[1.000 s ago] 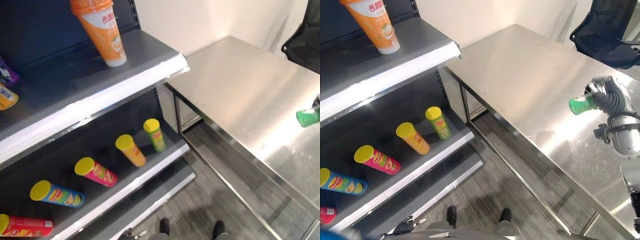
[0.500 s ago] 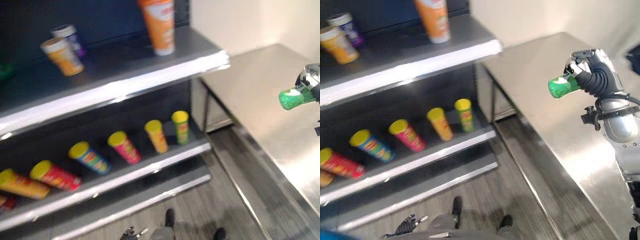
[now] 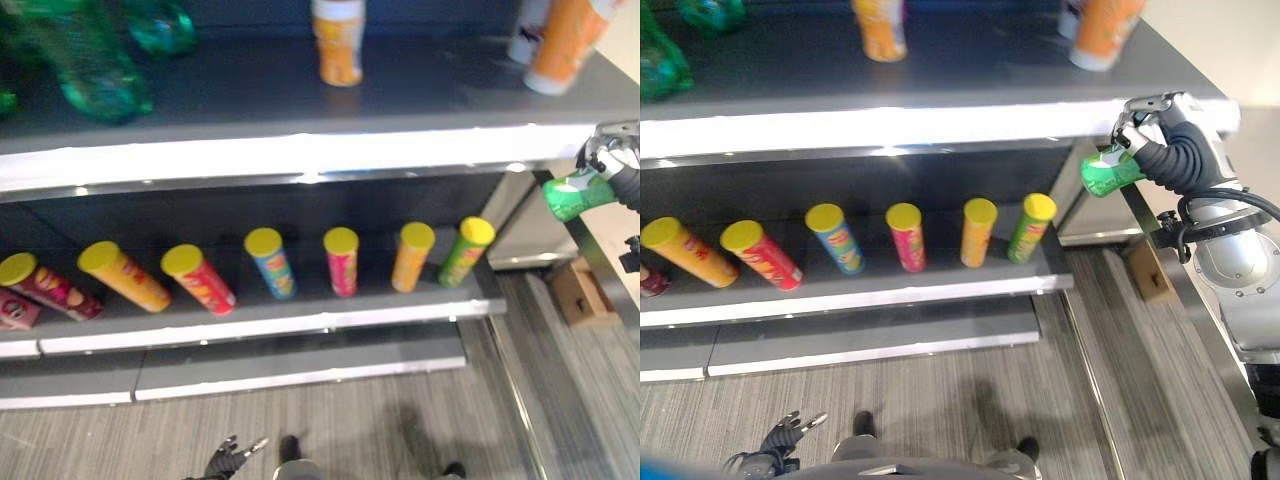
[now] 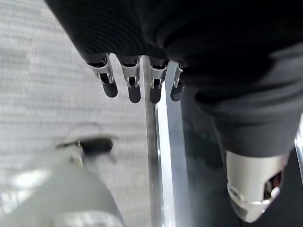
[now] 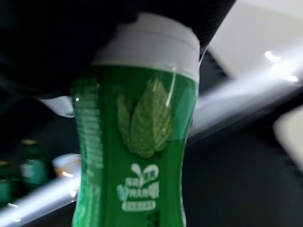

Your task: Put the goods on the table back onto the shelves and tidy them up.

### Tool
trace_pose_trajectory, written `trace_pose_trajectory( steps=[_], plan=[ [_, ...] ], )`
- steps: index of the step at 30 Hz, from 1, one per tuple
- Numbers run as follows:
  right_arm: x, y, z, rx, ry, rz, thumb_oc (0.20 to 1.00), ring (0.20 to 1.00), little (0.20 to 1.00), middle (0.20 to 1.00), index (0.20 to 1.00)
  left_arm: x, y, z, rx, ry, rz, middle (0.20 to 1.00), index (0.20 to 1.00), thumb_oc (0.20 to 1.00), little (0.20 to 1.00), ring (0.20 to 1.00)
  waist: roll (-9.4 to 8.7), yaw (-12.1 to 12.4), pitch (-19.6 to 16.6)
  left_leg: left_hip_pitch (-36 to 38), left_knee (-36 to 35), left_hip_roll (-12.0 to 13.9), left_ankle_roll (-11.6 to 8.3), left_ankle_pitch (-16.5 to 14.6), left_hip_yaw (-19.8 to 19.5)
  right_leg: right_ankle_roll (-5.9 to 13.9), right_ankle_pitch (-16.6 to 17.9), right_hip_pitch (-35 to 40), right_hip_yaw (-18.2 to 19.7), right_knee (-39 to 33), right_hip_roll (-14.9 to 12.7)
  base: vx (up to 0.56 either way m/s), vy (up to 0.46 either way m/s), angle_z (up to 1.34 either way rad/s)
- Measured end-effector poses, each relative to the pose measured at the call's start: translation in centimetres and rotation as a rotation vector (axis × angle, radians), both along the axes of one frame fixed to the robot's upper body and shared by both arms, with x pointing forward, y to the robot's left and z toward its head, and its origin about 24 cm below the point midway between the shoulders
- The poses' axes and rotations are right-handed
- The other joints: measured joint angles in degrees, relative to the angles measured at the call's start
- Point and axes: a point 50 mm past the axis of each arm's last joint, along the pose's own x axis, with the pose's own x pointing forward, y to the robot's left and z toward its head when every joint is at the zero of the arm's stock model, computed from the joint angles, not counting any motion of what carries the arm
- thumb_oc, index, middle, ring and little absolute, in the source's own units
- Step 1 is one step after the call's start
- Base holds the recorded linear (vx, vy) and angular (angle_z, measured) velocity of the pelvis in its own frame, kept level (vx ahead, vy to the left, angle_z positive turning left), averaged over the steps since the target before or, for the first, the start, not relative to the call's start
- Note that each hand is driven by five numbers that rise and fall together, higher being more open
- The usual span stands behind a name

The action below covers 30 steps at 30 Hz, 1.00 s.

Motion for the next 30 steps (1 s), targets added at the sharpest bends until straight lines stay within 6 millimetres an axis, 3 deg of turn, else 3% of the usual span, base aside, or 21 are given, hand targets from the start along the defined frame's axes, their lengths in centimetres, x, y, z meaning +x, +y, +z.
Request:
trace_pose_trajectory(
  steps=[5,7,8,9,10,11,12,13,14,15,16,19,24,25,30],
  plan=[
    [-0.1,-0.6,-0.4,-0.036,-0.009,-0.080,0.200,0.200,0.200,0.200,0.200,-0.3,0.3,0.0,0.017,0.034,-0.027,1.000,1.000,1.000,1.000,1.000,-2.44,0.1,0.4,-2.5,2.6,-5.3,2.37,-1.9,0.0,-0.11,2.6,-1.3,0.1,0.9,-5.7,0.03,0.329,0.10],
    [-0.1,-0.8,-0.7,-0.049,0.003,-0.103,0.200,0.200,0.200,0.200,0.200,-0.3,0.4,0.0,0.025,0.045,-0.043,1.000,1.000,1.000,1.000,1.000,-1.84,-0.5,0.0,-3.0,2.5,-6.0,3.48,-2.2,0.0,-1.16,4.3,-2.2,0.3,2.7,-7.2,0.00,0.237,0.11],
    [-0.6,-1.2,-0.9,-0.058,0.007,-0.123,0.200,0.200,0.200,0.200,0.200,0.1,0.6,0.0,0.031,0.042,-0.054,1.000,1.000,1.000,1.000,1.000,-2.75,-0.7,0.4,-3.6,3.0,-6.7,4.27,-1.9,0.0,-1.03,5.8,-3.0,2.7,4.9,-8.1,-0.01,0.185,0.67],
    [-1.5,-2.2,-1.0,-0.060,0.010,-0.171,0.200,0.200,0.200,0.200,0.200,1.1,0.6,0.1,0.038,0.041,-0.074,1.000,1.000,1.000,1.000,1.000,-2.60,-3.1,0.4,-5.8,5.5,-7.4,6.49,-2.3,-0.5,-0.80,6.2,-4.2,8.4,10.2,-9.9,0.06,0.108,1.11],
    [-1.9,-2.8,-1.4,-0.061,0.026,-0.204,0.200,0.200,0.200,0.200,0.200,1.6,0.4,0.2,0.044,0.037,-0.101,1.000,1.000,1.000,1.000,1.000,-1.46,-4.7,0.1,-5.8,5.2,-7.5,7.27,-1.9,-2.6,-0.36,7.2,-6.7,13.4,13.9,-10.3,0.07,0.059,0.96],
    [-2.0,-2.8,-1.8,-0.058,0.037,-0.204,0.200,0.200,0.200,0.200,0.200,2.0,0.4,0.4,0.047,0.022,-0.122,1.000,1.000,1.000,1.000,1.000,-0.94,-4.4,-0.2,-4.9,3.6,-6.5,8.00,-1.3,-2.5,4.44,3.1,-9.6,17.8,14.8,-8.2,0.06,0.059,0.14],
    [-2.0,-2.7,-1.6,-0.070,0.035,-0.198,0.200,0.200,0.200,0.200,0.200,1.8,0.4,0.4,0.051,0.024,-0.129,1.000,1.000,1.000,1.000,1.000,-0.84,-4.2,-0.2,-4.3,2.0,-5.8,8.97,-0.6,-2.1,5.43,-2.1,-11.8,20.0,14.1,-4.6,0.03,0.000,-0.30],
    [-2.1,-2.7,-1.4,-0.075,0.026,-0.195,0.200,0.200,0.200,0.200,0.200,1.1,1.1,0.4,0.066,0.047,-0.121,1.000,1.000,1.000,1.000,1.000,-0.65,-4.4,-0.1,-3.9,0.4,-5.2,9.25,0.5,-2.4,5.51,-4.6,-12.2,22.1,11.4,-1.3,0.03,-0.004,-0.09],
    [-2.3,-2.8,-0.8,-0.068,-0.009,-0.204,0.200,0.200,0.200,0.200,0.200,0.6,1.6,0.5,0.078,0.060,-0.116,1.000,1.000,1.000,1.000,1.000,-2.48,-5.5,-0.3,-2.3,-2.0,-6.2,8.95,1.9,-2.3,4.77,-5.4,-11.9,21.9,5.3,3.4,0.04,-0.001,0.10],
    [-2.3,-2.9,-0.5,-0.066,-0.025,-0.208,0.200,0.200,0.200,0.200,0.200,0.6,1.8,0.6,0.083,0.059,-0.112,1.000,1.000,1.000,1.000,1.000,-4.00,-5.6,-0.5,-2.2,-2.6,-7.1,8.75,1.8,-2.2,4.85,-5.8,-12.1,22.2,3.0,5.3,0.03,0.002,0.28],
    [-2.4,-3.0,-0.4,-0.063,-0.034,-0.214,0.200,0.200,0.200,0.200,0.200,0.7,1.6,0.5,0.076,0.059,-0.110,1.000,1.000,1.000,1.000,1.000,-4.68,-6.3,-0.7,-2.1,-2.9,-7.5,8.64,1.7,-2.9,1.49,-6.2,-11.7,24.8,1.9,6.7,0.03,-0.005,0.30],
    [-2.6,-3.2,0.1,-0.063,-0.057,-0.224,0.200,0.200,0.200,0.200,0.200,0.7,0.5,0.1,0.046,0.058,-0.110,1.000,1.000,1.000,1.000,1.000,-4.14,-6.7,-0.8,-1.9,-3.3,-6.6,7.31,2.7,-3.0,2.07,-6.8,-10.6,25.6,-0.3,8.8,0.06,-0.031,0.14],
    [-3.7,-4.3,0.0,-0.071,-0.042,-0.274,0.200,0.200,0.200,0.200,0.200,-1.8,-1.0,-0.9,-0.005,0.107,-0.073,1.000,1.000,1.000,1.000,1.000,-2.90,-7.0,-1.2,0.0,-3.5,-6.1,5.95,1.7,-2.8,1.58,-5.0,-7.2,25.3,-3.9,9.4,0.09,-0.062,-0.04],
    [-3.8,-4.4,0.2,-0.068,-0.046,-0.277,0.200,0.200,0.200,0.200,0.200,-2.4,-1.3,-1.1,-0.014,0.120,-0.070,1.000,1.000,1.000,1.000,1.000,-2.68,-8.0,-1.3,0.4,-3.5,-6.0,5.64,1.5,-2.9,1.65,-4.9,-6.7,25.0,-4.1,9.6,0.09,-0.059,-0.01],
    [-3.9,-4.2,0.8,-0.072,-0.066,-0.265,0.200,0.200,0.200,0.200,0.200,-1.7,-1.7,-1.1,-0.021,0.101,-0.078,1.000,1.000,1.000,1.000,1.000,-2.29,-8.4,-2.7,1.1,-3.5,-5.3,4.93,1.3,-2.8,1.25,-5.2,-5.9,24.9,-4.1,10.3,0.05,-0.036,-0.01]
  ],
)
